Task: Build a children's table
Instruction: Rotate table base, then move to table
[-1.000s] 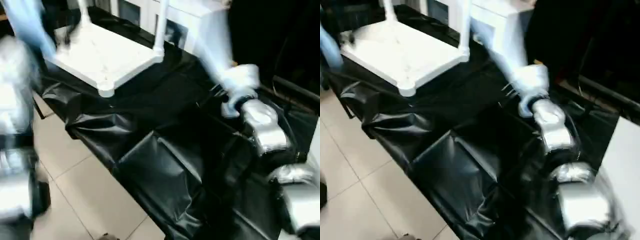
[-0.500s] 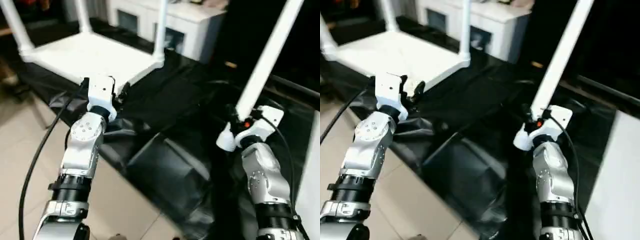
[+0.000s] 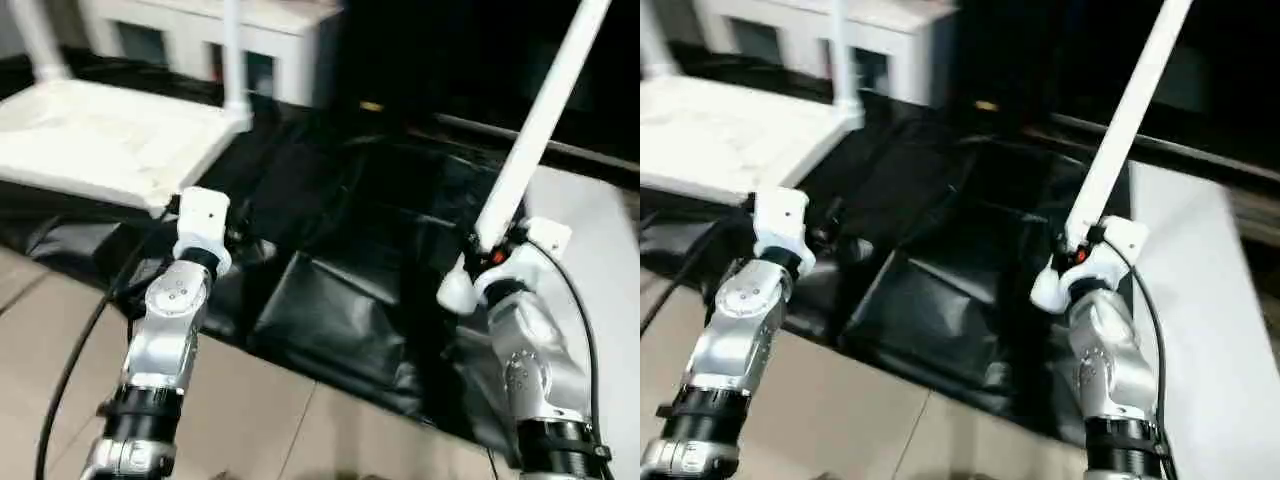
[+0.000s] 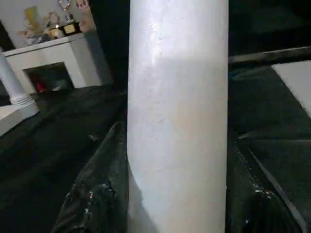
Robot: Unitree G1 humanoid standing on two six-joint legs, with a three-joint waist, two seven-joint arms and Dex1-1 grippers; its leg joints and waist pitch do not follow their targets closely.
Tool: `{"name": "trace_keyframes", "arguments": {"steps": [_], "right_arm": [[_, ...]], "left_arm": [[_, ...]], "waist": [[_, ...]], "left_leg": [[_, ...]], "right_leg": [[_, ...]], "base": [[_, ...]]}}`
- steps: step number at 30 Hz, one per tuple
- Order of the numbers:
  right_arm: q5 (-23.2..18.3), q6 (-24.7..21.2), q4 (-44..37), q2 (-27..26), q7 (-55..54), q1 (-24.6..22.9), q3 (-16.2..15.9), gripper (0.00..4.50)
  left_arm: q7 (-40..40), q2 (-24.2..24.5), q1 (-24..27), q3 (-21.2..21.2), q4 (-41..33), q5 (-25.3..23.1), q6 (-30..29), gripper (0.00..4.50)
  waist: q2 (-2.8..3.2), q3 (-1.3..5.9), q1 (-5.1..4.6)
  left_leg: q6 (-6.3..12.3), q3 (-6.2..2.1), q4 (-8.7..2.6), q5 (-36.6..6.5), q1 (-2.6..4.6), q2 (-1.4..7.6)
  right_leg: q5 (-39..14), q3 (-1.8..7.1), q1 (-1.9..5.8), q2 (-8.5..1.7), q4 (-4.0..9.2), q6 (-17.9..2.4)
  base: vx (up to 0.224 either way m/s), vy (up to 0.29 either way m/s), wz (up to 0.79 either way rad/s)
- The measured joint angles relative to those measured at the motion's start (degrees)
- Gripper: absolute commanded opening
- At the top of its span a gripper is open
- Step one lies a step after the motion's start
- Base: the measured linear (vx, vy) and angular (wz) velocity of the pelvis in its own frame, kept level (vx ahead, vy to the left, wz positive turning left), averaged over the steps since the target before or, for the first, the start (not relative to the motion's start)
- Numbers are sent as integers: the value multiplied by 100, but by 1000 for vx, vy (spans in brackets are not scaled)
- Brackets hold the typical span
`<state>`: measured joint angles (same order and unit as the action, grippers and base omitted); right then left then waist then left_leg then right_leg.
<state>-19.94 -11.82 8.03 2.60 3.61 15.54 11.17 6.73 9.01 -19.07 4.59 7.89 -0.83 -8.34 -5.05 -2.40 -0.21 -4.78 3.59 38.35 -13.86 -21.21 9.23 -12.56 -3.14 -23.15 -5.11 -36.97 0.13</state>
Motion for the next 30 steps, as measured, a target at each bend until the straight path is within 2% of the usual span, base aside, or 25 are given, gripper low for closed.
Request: {"name": "trace_keyframes", "arguments": {"steps": [1,3,6,8,10,11,12,13,14,15,16,17,18,19,20,21,22,23,24,25,26,27,28,29,30], "right_arm": [[-18,-44,-16,-25,26,22,-117,182],[-48,-60,-49,-28,43,33,-142,182],[-95,-114,-75,-21,47,29,-141,182],[-97,-169,-120,-11,31,16,-146,182],[-92,-212,-146,-12,22,-20,-149,182],[-91,-231,-163,-14,18,-31,-147,182],[-90,-243,-190,-12,14,-33,-144,182],[-88,-256,-270,-10,11,-68,-121,182],[-86,-259,-352,-9,11,-79,-75,182],[-88,-258,-404,49,20,-50,-40,182],[-87,-268,-391,92,18,-60,-20,182],[-88,-280,-367,95,6,-68,27,182],[-88,-284,-352,95,4,-119,46,182],[-91,-292,-349,100,-9,-163,95,182],[-93,-295,-354,86,-28,-156,102,182],[-95,-310,-343,7,-53,-143,75,182],[-110,-332,-345,-169,-50,-107,-103,182],[-155,-335,-348,-241,-41,-87,-235,182],[-182,-346,-349,-253,-44,-88,-284,182],[-187,-349,-357,-249,-66,-87,-272,182],[-188,-342,-406,-219,-83,-105,-234,182],[-184,-331,-448,-129,-122,-241,-71,182],[-178,-333,-428,-111,-185,-312,84,182],[-172,-333,-430,-77,-210,-323,174,182],[-172,-320,-467,-69,-217,-316,215,182]], "left_arm": [[-11,15,83,56,-34,8,-69,278],[-12,47,157,74,-70,24,-132,278],[-11,76,251,154,-217,103,-220,278],[3,80,338,176,-310,126,-232,278],[32,107,343,182,-315,175,-258,278],[36,108,341,181,-322,193,-259,278],[38,108,331,180,-328,212,-260,278],[43,108,311,171,-328,225,-283,278],[44,99,281,170,-376,225,-309,278],[45,65,262,164,-459,225,-317,278],[49,9,275,108,-472,227,-335,278],[53,-18,277,77,-474,227,-371,278],[56,-19,273,49,-473,228,-396,278],[66,-13,239,15,-500,230,-407,278],[93,17,207,6,-527,228,-416,278],[127,121,194,25,-530,229,-422,278],[139,250,234,165,-510,228,-434,278],[137,330,232,266,-507,230,-441,278],[143,336,227,298,-505,237,-449,278],[166,334,218,297,-504,247,-451,278],[183,337,159,287,-476,264,-455,278],[211,216,40,148,-381,276,-476,278],[265,152,11,4,-382,293,-475,278],[294,154,8,-47,-385,299,-477,278],[295,201,-23,-33,-385,301,-478,278]], "waist": [[2,-1,-65],[-27,-2,-77],[-94,-12,-78],[-86,-31,-67],[-34,-72,-98],[-4,-94,-119],[10,-106,-118],[-3,-115,-67],[-104,-91,32],[-201,-81,140],[-178,-87,222],[-90,-67,347],[-77,-56,371],[-42,-37,394],[112,-3,433],[135,-20,503],[122,-27,498],[73,-12,504],[30,1,499],[-60,20,483],[-213,57,459],[-168,61,532],[-182,61,588],[-203,64,597],[-209,66,595]], "left_leg": [[70,-1,-31,39,-45,-2],[139,15,-30,67,-104,-24],[163,143,-31,80,-92,-19],[164,229,-91,77,9,-12],[161,239,-196,75,164,42],[160,267,-256,76,222,91],[157,307,-313,76,261,139],[156,422,-360,76,340,179],[150,584,-393,74,416,186],[84,683,-240,9,475,184],[216,683,-1,-247,438,213],[346,514,275,-334,371,137],[383,439,411,-356,343,18],[398,446,183,-364,367,-67],[372,499,-205,-372,516,-26],[71,551,-304,-189,603,37],[39,615,-362,-240,679,39],[12,666,-374,-289,722,48],[2,791,-385,-341,799,74],[-40,977,-402,-390,879,67],[-84,1134,-317,-483,913,44],[116,909,40,-618,826,-5],[146,712,366,-636,686,-182],[145,504,738,-616,428,-410],[125,352,943,-577,82,-656]], "right_leg": [[16,-51,34,-2,120,-239],[109,-69,76,-13,236,-447],[199,-30,141,-69,350,-373],[65,-46,200,-137,402,-46],[-55,-134,364,-133,502,85],[-150,-236,460,-138,471,8],[-286,-282,504,-140,371,-19],[-411,-346,542,-153,16,-62],[-558,-271,667,-151,-223,-46],[-620,-43,674,-55,-269,100],[-632,-19,644,-16,-278,83],[-633,21,701,0,-251,77],[-633,64,727,16,-186,76],[-618,165,762,128,-74,51],[-598,267,754,316,-20,15],[-596,349,725,386,-22,-13],[-727,288,600,332,-197,-237],[-716,120,392,209,-453,-228],[-635,-18,124,77,-598,-202],[-481,-63,-48,-60,-461,-264],[-227,74,-96,-117,-417,-119],[-318,432,-40,130,-439,-107],[-291,686,3,245,-371,-52],[-232,991,38,331,-296,27],[-173,1269,79,410,-175,99]], "base": [[-29,223,6],[-43,205,8],[-45,93,18],[0,0,0],[0,0,0],[0,0,0],[0,0,0],[-18,-113,-3],[-18,-113,-3],[106,-204,-4],[175,-150,-19],[175,-150,-19],[155,-70,1],[112,-67,33],[112,-67,33],[76,-46,-3],[112,-47,-46],[187,-69,-72],[166,-51,-51],[183,-60,-55],[108,-38,-29],[221,-23,-37],[200,62,-37],[199,145,-64],[86,130,-55]]}}
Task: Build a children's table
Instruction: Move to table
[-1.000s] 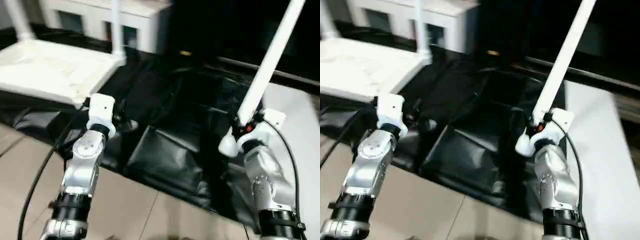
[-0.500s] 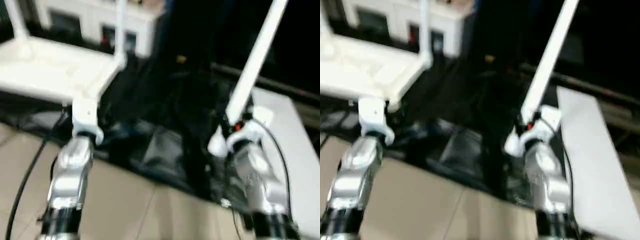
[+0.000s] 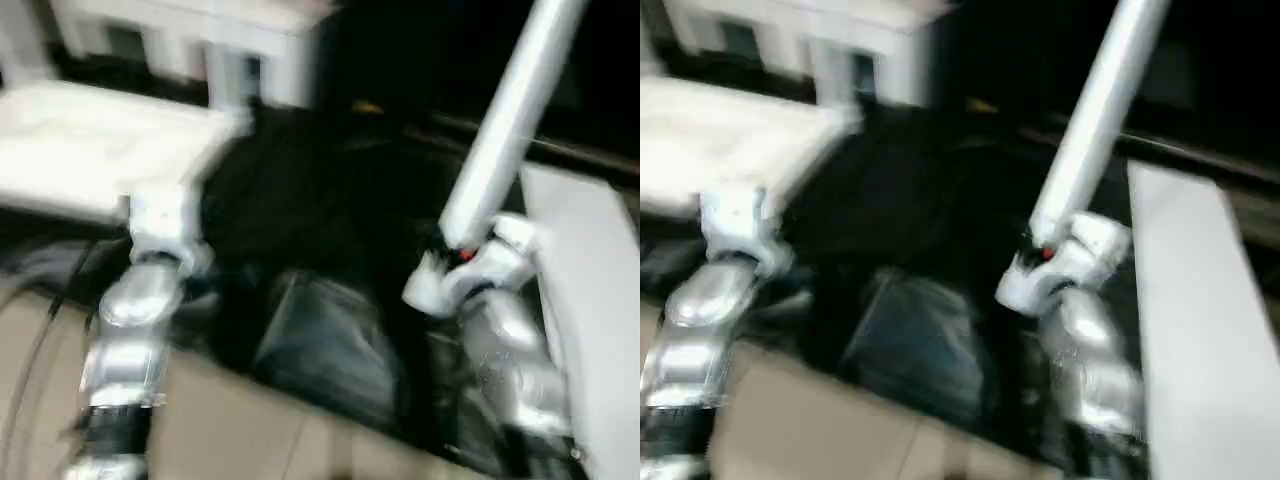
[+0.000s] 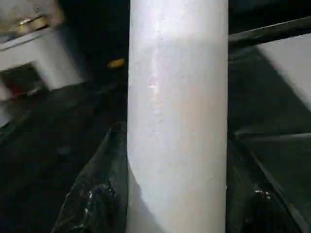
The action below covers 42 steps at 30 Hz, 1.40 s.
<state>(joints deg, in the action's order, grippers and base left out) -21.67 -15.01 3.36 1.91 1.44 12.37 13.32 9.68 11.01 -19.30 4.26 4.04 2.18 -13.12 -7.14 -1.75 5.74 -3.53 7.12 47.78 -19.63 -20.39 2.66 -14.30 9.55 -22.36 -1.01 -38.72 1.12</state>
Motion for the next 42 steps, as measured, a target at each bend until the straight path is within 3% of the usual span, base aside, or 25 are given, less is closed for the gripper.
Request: {"name": "trace_keyframes", "arguments": {"steps": [2,3,5,6,8,10,12,13,15,16,19,21,23,26,27,29,30,32,33,35,37,39,40,41,42], "right_arm": [[2,1,-24,-23,0,27,-12,182],[2,2,-42,-79,0,66,-36,182],[10,11,-61,-104,-9,89,-132,182],[23,12,-39,-141,-34,38,-157,182],[33,9,-46,-167,-93,-1,-223,182],[33,11,-56,-148,-120,13,-202,182],[38,9,-63,-124,-119,25,-196,182],[48,3,-33,-120,-123,-18,-176,182],[103,0,-29,-75,-114,-40,-115,182],[114,2,-35,-68,-109,-32,-113,182],[131,8,-33,-25,-103,-1,-51,182],[131,-10,67,-103,-83,62,-147,182],[130,-14,77,-136,18,194,-345,182],[134,-16,69,-126,101,371,-425,182],[143,-15,69,-54,118,331,-400,182],[176,-83,220,0,118,278,-329,182],[197,-96,238,-2,128,275,-331,182],[202,-97,230,36,175,321,-345,182],[201,-100,245,32,219,337,-344,182],[195,-112,324,-115,280,384,-511,182],[188,-107,332,-163,371,541,-679,182],[164,-16,336,-172,436,698,-698,182],[155,53,344,-161,460,737,-688,182],[156,105,366,-134,469,701,-629,182],[160,128,432,-116,463,681,-552,182]], "left_arm": [[3,54,-75,50,-3,1,1,278],[3,95,-67,73,-6,1,-2,278],[3,105,-40,111,-3,2,-28,278],[8,124,-37,104,24,6,-62,278],[8,177,-25,163,83,9,-99,278],[10,193,-45,170,76,12,-99,278],[4,182,-39,173,82,11,-106,278],[6,167,-32,144,89,13,-114,278],[13,149,28,104,71,32,-103,278],[16,169,66,106,69,36,-106,278],[13,161,32,99,-83,47,-111,278],[-35,205,211,222,-139,51,-119,278],[-84,270,397,394,-131,48,-164,278],[-110,221,617,457,-392,75,-186,278],[-113,104,654,423,-426,106,-222,278],[-98,-12,851,188,-643,149,-239,278],[-100,-33,900,145,-660,147,-254,278],[-116,-35,862,142,-704,143,-253,278],[-113,-7,792,138,-715,143,-243,278],[-104,76,822,207,-692,137,-240,278],[-16,173,697,214,-685,139,-226,278],[35,156,523,185,-638,140,-209,278],[61,145,419,184,-573,140,-187,278],[84,87,323,108,-504,141,-184,278],[125,32,295,-4,-525,149,-156,278]], "waist": [[47,9,55],[183,21,56],[524,17,-65],[570,-3,-152],[565,-28,-442],[514,-20,-549],[390,-35,-598],[369,-47,-605],[350,-25,-576],[349,-34,-583],[446,-46,-714],[373,-85,-963],[271,-70,-1041],[-40,-12,-946],[-103,15,-805],[-64,5,-580],[-60,-12,-528],[36,-36,-490],[84,-76,-508],[73,-95,-604],[79,-100,-608],[-3,-81,-581],[-113,-41,-563],[-45,-39,-508],[28,-53,-379]], "left_leg": [[-116,-226,-50,73,-413,-108],[-149,-448,-323,151,-529,-26],[155,-652,-978,654,-485,207],[257,-633,-935,800,-482,198],[497,-474,-954,816,-452,49],[664,-292,-1057,913,-467,-58],[771,-38,-1196,1027,-482,-220],[774,14,-1159,996,-507,-240],[319,-453,272,606,-759,-135],[36,-512,261,492,-636,19],[-234,-467,-744,287,-32,694],[9,-313,-845,386,9,635],[217,-280,-945,468,43,494],[469,53,-1105,614,16,145],[555,174,-1019,609,-64,75],[567,-219,-223,427,-301,96],[375,-395,-101,352,-304,221],[203,-472,-627,325,-169,563],[-113,-340,-820,473,-95,734],[140,-182,-921,531,-59,590],[358,-65,-1006,616,-67,450],[533,240,-1161,721,-73,219],[581,410,-1199,748,-84,118],[616,422,-1136,675,-161,99],[443,-22,-440,506,-329,72]], "right_leg": [[26,75,-7,92,35,19],[30,40,-3,206,48,39],[52,-222,37,292,81,134],[45,-392,83,178,90,169],[-176,-1075,-119,-169,-672,-149],[-307,-1425,-90,-154,-802,-19],[-529,-1338,16,-165,-533,-201],[-474,-1323,7,-261,-468,-171],[-248,-1386,-46,-502,-316,-81],[-138,-1517,-5,-670,-191,-21],[98,-1726,71,-850,115,140],[-83,-1618,99,-794,209,-153],[-262,-1671,38,-628,-239,-354],[-240,-1659,79,-324,-205,-305],[-196,-1472,58,-357,-157,-200],[-63,-1333,31,-419,-75,-98],[47,-1310,44,-517,15,-47],[170,-1325,50,-589,141,44],[208,-1325,47,-616,179,107],[-71,-1275,-41,-626,-4,-291],[-203,-1588,-129,-449,-483,-334],[-220,-1697,-68,-281,-294,-288],[-115,-1521,-24,-246,-155,-379],[-79,-1463,-49,-334,-117,-261],[-5,-1335,-90,-356,-87,-183]], "base": [[-159,118,-64],[-217,100,-72],[-107,117,-55],[-37,262,-33],[-7,311,-3],[-86,230,-21],[-126,174,-26],[-161,153,-11],[-147,170,-27],[-116,259,-68],[-105,308,-39],[-104,389,-3],[-74,241,-2],[-67,167,-5],[-89,165,4],[-85,264,-15],[-69,243,-26],[-106,288,8],[-107,306,16],[-68,242,11],[-87,291,4],[-94,265,1],[-95,209,11],[-95,209,11],[-73,230,-1]]}}
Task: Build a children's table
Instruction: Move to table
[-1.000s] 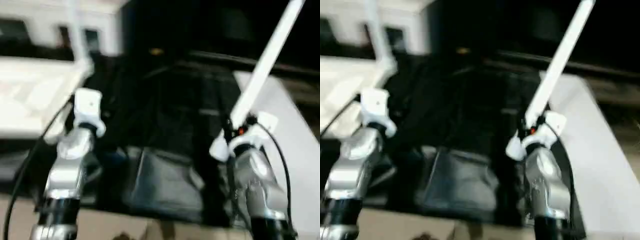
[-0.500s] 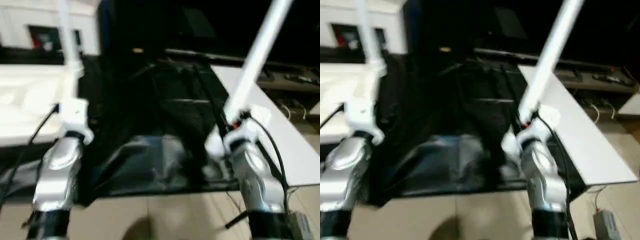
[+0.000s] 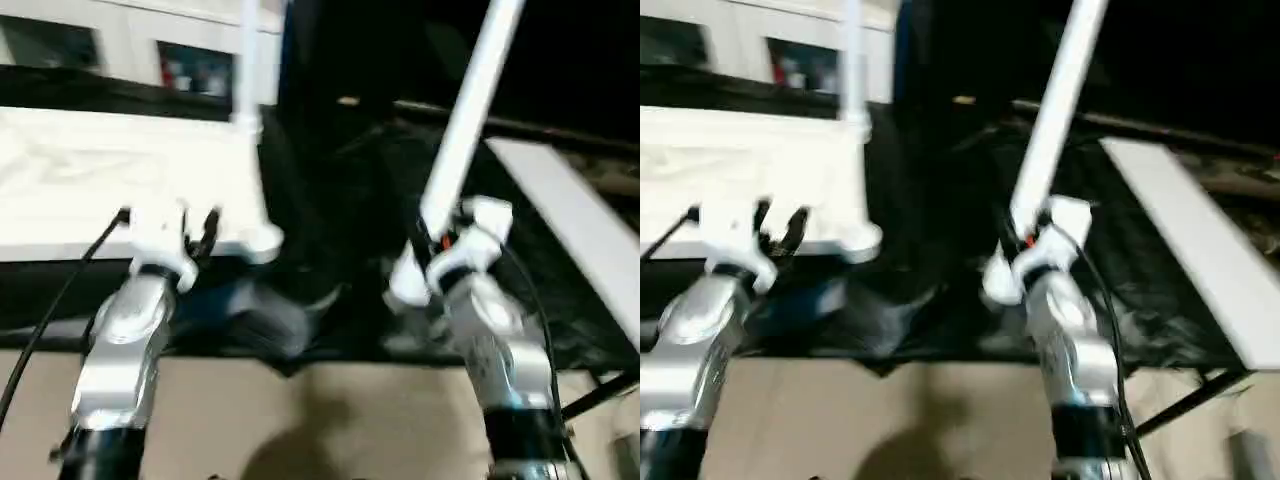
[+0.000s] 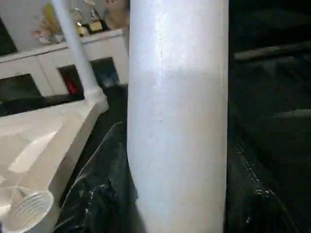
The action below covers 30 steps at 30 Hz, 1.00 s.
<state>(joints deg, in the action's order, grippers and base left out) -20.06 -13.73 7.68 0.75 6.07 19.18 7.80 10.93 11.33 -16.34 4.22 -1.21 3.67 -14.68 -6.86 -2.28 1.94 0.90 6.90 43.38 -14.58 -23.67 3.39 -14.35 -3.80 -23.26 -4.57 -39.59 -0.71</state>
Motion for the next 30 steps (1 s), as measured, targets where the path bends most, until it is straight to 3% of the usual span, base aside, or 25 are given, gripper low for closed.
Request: {"name": "trace_keyframes", "arguments": {"steps": [1,2,3,4,5,6,7,8,9,10,11,12,13,15,16,17,18,19,21,22,23,24,25,28,30], "right_arm": [[1,4,46,-22,2,-13,3,182],[1,18,51,-44,4,-26,4,182],[1,44,50,-39,6,-23,26,182],[5,66,53,-29,-1,-23,80,182],[9,70,65,-41,-5,-42,93,182],[15,70,94,-74,-5,-14,75,182],[21,76,92,-148,30,49,-73,182],[31,96,80,-145,53,75,-119,182],[43,113,55,-130,57,95,-129,182],[49,147,32,-87,71,123,-141,182],[50,149,29,-67,82,139,-150,182],[55,149,32,-35,105,143,-150,182],[74,146,51,-6,143,139,-155,182],[152,142,97,57,259,159,-226,182],[177,140,126,107,333,228,-271,182],[158,119,147,134,473,325,-276,182],[-84,-49,145,144,726,471,-242,182],[-474,-356,127,171,1127,677,-221,182],[-963,-810,39,259,1671,788,-259,182],[-1139,-969,27,333,1858,804,-253,182],[-1300,-1135,27,408,2056,814,-247,182],[-1536,-1418,30,578,2379,813,-229,182],[-1688,-1676,30,746,2668,817,-225,182],[-2076,-2249,37,900,3257,991,-267,182],[-2222,-2396,32,984,3452,1055,-260,182]], "left_arm": [[4,16,25,-5,27,-1,-1,278],[3,56,9,7,78,-1,0,278],[4,66,-57,4,132,-1,5,278],[5,73,-140,1,197,2,18,278],[-2,86,-194,28,296,6,31,278],[-45,120,-221,110,406,12,49,278],[-176,159,-308,273,590,-6,89,278],[-226,195,-455,338,710,-10,111,278],[-244,200,-567,367,715,-9,151,278],[-243,184,-686,363,714,-12,233,278],[-243,169,-699,349,717,-16,267,278],[-244,124,-686,338,746,-13,268,278],[-234,79,-685,290,776,-14,266,278],[-135,86,-698,157,777,-8,241,278],[-98,76,-714,138,777,-1,204,278],[-2,46,-750,135,779,68,92,278],[147,-40,-835,192,787,311,-125,278],[335,-188,-1028,279,789,673,-357,278],[692,-477,-1312,335,756,1363,-761,312],[913,-585,-1373,283,714,1641,-919,312],[1117,-646,-1422,256,677,1915,-1089,312],[1340,-708,-1592,278,704,2276,-1439,325],[1471,-756,-1759,314,741,2529,-1716,339],[1585,-914,-2191,664,1042,3101,-2207,354],[1588,-1009,-2434,818,1194,3296,-2320,368]], "waist": [[45,-2,14],[98,-9,9],[183,-17,-1],[265,-26,-12],[254,-30,-29],[304,-54,-95],[343,-68,-152],[342,-63,-130],[345,-59,-101],[316,-41,-45],[283,-21,-27],[326,-34,-31],[417,-59,-37],[435,-65,-31],[433,-63,-32],[428,-64,-24],[390,-59,-25],[320,-47,-16],[241,-51,121],[233,-51,183],[257,-52,221],[231,-68,196],[191,-87,192],[152,-88,118],[135,-95,133]], "left_leg": [[-109,-282,379,-51,-49,23],[-259,-451,412,-120,2,138],[-311,-499,-12,-141,134,395],[-636,-452,-271,-165,189,576],[-468,-339,-325,-117,167,536],[-325,-280,-403,-67,192,447],[-175,-224,-471,-10,190,355],[-92,-171,-502,25,168,311],[-27,-121,-515,59,116,278],[32,-38,-517,94,31,191],[63,53,-518,127,-3,111],[84,60,-528,136,-10,75],[120,61,-556,180,-40,69],[148,10,-625,273,-102,142],[118,-23,-663,339,-144,186],[93,-32,-702,405,-173,229],[63,-26,-757,478,-193,232],[29,8,-786,528,-235,226],[-9,28,-813,495,-227,252],[7,-27,-732,468,-204,287],[-90,-52,-697,473,-129,373],[-255,6,-728,464,-116,458],[-264,39,-760,490,-105,497],[-268,117,-786,510,-89,578],[-268,158,-795,510,-69,590]], "right_leg": [[53,1,17,-73,44,69],[123,-2,26,-181,105,146],[233,-1,25,-229,189,187],[289,-8,25,-262,247,234],[299,74,26,-277,346,199],[150,109,-70,-275,198,-50],[6,-13,-183,-203,-309,-240],[-29,-87,-210,-53,-453,-218],[-43,-173,-181,74,-425,-223],[-34,-187,-107,257,-195,-237],[-55,-157,12,332,20,-222],[-105,-132,51,337,14,-206],[-141,-103,44,308,-81,-248],[-229,-55,-14,287,-408,-94],[-246,-39,-6,280,-433,-64],[-261,-24,26,262,-392,-38],[-259,-12,93,190,-238,-39],[-278,39,223,84,72,196],[-175,-24,171,9,102,170],[-131,-27,142,9,103,160],[-92,-81,131,-6,104,151],[-52,-176,126,-22,130,141],[-14,-197,124,-13,169,125],[132,-200,140,24,269,47],[134,-192,144,15,273,59]], "base": [[-70,302,-27],[-114,465,-24],[-83,324,-9],[-76,308,14],[-32,145,12],[-61,334,19],[-75,342,14],[-75,342,14],[-89,260,12],[-88,198,6],[-88,198,6],[-93,167,5],[-108,144,8],[-145,118,7],[-126,-13,-1],[-65,-23,-2],[-138,-72,-7],[-144,-125,-12],[-179,-156,-14],[-109,-82,-31],[-38,-27,-26],[-78,-32,-32],[-82,-11,-4],[-82,6,-10],[0,0,0]]}}
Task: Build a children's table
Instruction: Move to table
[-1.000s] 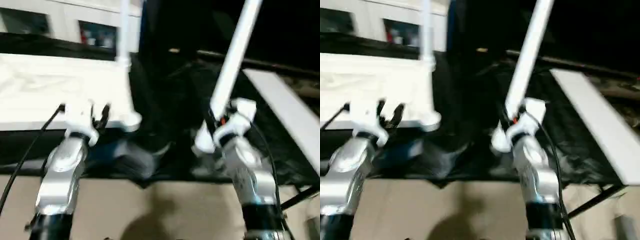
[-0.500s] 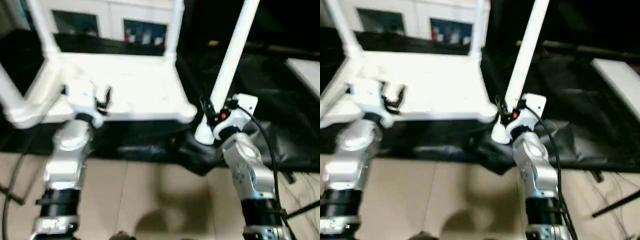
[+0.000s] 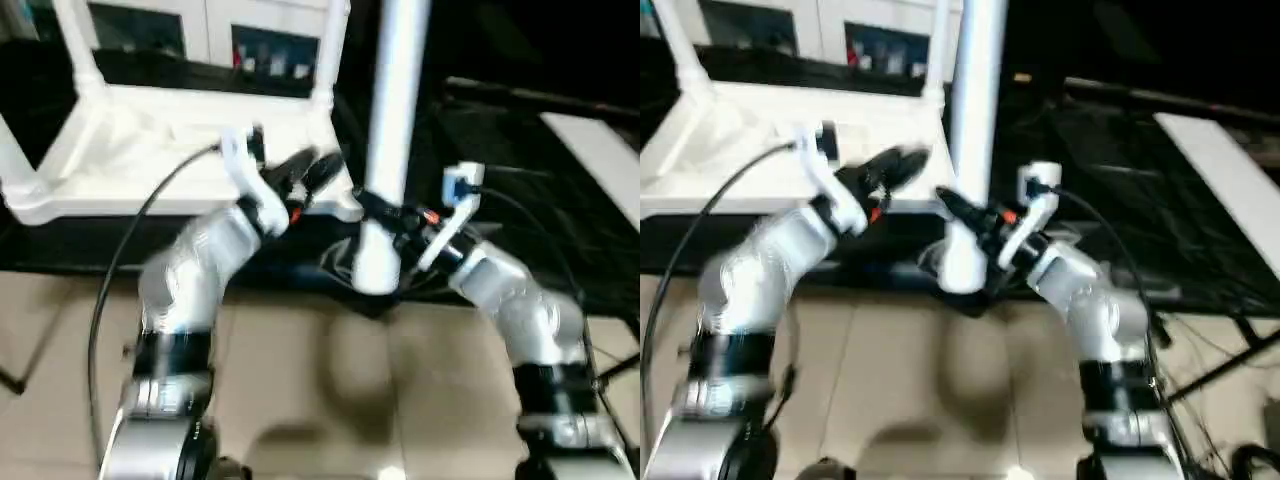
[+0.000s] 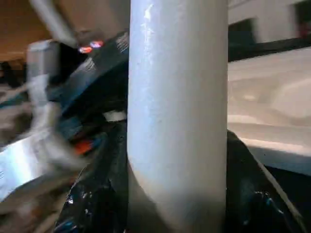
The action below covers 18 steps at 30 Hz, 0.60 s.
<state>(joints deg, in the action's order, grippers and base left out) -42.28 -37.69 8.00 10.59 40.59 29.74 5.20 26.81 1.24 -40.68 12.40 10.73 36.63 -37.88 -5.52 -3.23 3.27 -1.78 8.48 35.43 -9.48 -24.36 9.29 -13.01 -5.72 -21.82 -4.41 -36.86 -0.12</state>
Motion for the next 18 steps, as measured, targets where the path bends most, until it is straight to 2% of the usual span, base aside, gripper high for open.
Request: {"name": "trace_keyframes", "arguments": {"steps": [2,4,5,6,9,11,18], "right_arm": [[-181,-290,1,187,246,16,6,182],[-404,-601,-40,341,389,15,38,182],[-519,-759,-92,372,389,13,63,182],[-604,-892,-137,360,389,12,62,182],[-851,-1241,-331,365,509,8,-26,182],[-934,-1426,-387,423,660,7,-69,182],[-989,-1661,-389,532,873,-14,-129,182]], "left_arm": [[56,-140,-269,157,222,218,-159,394],[236,-152,-324,224,319,469,-315,403],[340,-180,-314,277,316,707,-452,403],[436,-228,-313,283,310,923,-581,427],[564,-303,-313,280,247,1381,-939,439],[655,-327,-315,300,177,1556,-1125,445],[834,-293,-320,293,39,1576,-1176,445]], "waist": [[-33,-11,56],[-60,-9,106],[-74,-16,118],[-100,-22,129],[-129,-35,177],[-136,-33,194],[-176,-34,261]], "left_leg": [[0,53,-9,0,18,25],[-1,113,-22,1,29,60],[-6,126,-22,6,29,66],[-5,136,-23,10,30,71],[-4,151,-40,24,31,74],[9,163,-64,32,31,74],[21,175,-81,38,38,74]], "right_leg": [[-8,12,4,-3,6,19],[1,16,6,-4,24,27],[11,19,2,-4,26,27],[35,21,-3,-4,27,-3],[33,24,-8,-4,42,-2],[33,25,-8,-4,66,-3],[34,27,-6,-4,81,-4]], "base": [[0,0,0],[0,0,0],[0,0,0],[0,0,0],[0,0,0],[0,0,0],[0,0,0]]}}
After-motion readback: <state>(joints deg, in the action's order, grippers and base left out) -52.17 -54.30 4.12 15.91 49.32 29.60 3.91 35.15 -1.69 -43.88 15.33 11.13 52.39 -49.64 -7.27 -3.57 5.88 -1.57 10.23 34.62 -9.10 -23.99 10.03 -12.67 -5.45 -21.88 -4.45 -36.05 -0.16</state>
